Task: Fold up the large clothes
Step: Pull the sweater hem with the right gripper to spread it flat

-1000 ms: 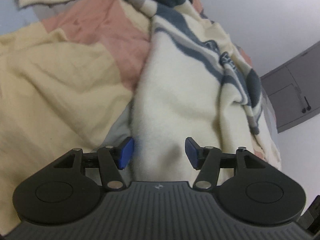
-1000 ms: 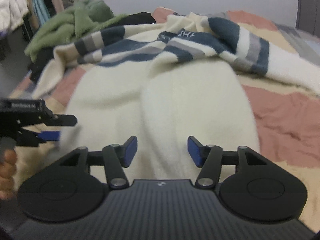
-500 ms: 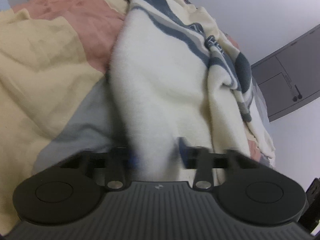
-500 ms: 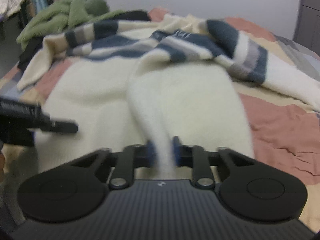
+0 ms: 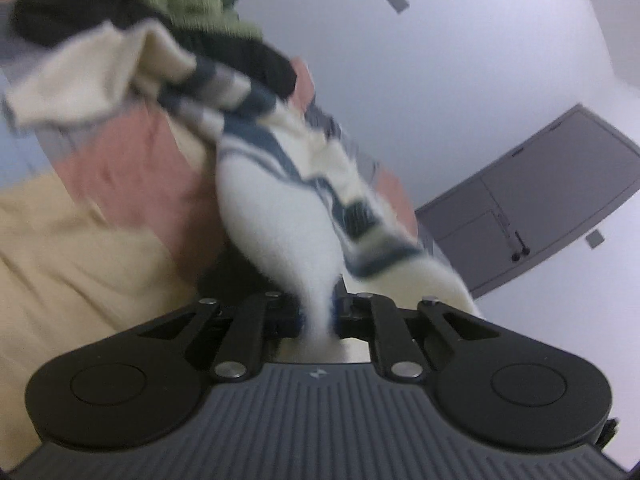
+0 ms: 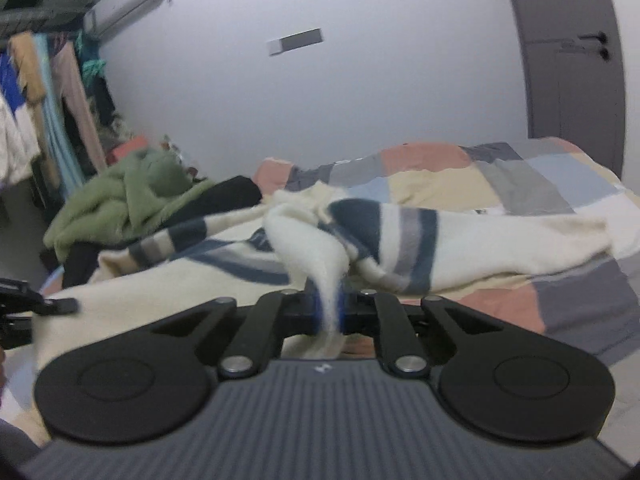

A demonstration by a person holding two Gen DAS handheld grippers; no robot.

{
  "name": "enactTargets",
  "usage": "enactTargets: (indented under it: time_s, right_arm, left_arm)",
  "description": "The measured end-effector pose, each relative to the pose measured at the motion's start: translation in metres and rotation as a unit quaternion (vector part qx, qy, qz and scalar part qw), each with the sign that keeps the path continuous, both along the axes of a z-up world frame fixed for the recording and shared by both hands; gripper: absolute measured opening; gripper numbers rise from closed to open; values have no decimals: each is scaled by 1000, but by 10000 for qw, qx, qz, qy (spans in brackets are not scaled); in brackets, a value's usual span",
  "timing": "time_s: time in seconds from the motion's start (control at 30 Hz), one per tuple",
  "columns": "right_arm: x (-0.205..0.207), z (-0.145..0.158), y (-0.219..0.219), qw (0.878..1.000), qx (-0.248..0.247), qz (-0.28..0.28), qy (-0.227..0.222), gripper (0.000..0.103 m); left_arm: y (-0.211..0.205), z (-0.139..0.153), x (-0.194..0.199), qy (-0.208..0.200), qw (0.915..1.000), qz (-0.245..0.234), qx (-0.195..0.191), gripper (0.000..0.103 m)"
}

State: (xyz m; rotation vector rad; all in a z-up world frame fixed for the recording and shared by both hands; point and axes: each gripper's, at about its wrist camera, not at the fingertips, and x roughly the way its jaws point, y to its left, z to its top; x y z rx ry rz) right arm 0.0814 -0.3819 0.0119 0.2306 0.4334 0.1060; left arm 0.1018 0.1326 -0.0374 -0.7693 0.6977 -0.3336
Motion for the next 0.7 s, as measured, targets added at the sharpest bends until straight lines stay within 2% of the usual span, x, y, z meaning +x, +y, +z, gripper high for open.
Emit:
enactTargets:
  time_s: [0.07, 0.2, 0.27, 0.37, 0.43, 0.53, 0.57, 0.6, 0.67, 0.7]
  right_arm:
    - [-3, 2, -12, 9996, 108, 24, 267, 11]
    - [0, -7, -22, 9897, 460, 153, 1346, 11]
    - [0, -19, -18, 9811, 461, 233, 1867, 10]
    - [2, -40, -2, 9668, 234, 388, 2514, 10]
    - [4, -54, 6, 9589, 124, 392, 2808, 11]
    - [5, -62, 12, 9560, -76, 277, 2919, 13]
    - [6, -61, 9, 9569, -28, 227, 2894, 13]
    - [5, -60, 6, 9573, 61, 189, 2886, 14]
    - [5, -57, 2, 9574, 186, 144, 2879, 20]
    - [3, -55, 0, 9579, 228, 139, 2859, 28]
  left_arm:
    - [16, 16, -2, 33, 10000, -9, 82, 13]
    - [22, 29, -7, 354, 9955, -265, 833, 13]
    - [17, 21, -9, 653, 9894, -356, 1245, 13]
    - [2, 2, -3, 1109, 9751, -497, 1854, 14]
    - [-5, -11, -3, 1333, 9670, -528, 2104, 14]
    - [-13, -23, -2, 1487, 9587, -543, 2362, 16]
    - [-13, -25, -5, 1537, 9584, -529, 2345, 21]
    - [-12, -24, -5, 1571, 9586, -528, 2316, 37]
    - [-15, -21, -8, 1528, 9568, -474, 2429, 61]
    - [-15, -16, -12, 1429, 9564, -422, 2510, 62]
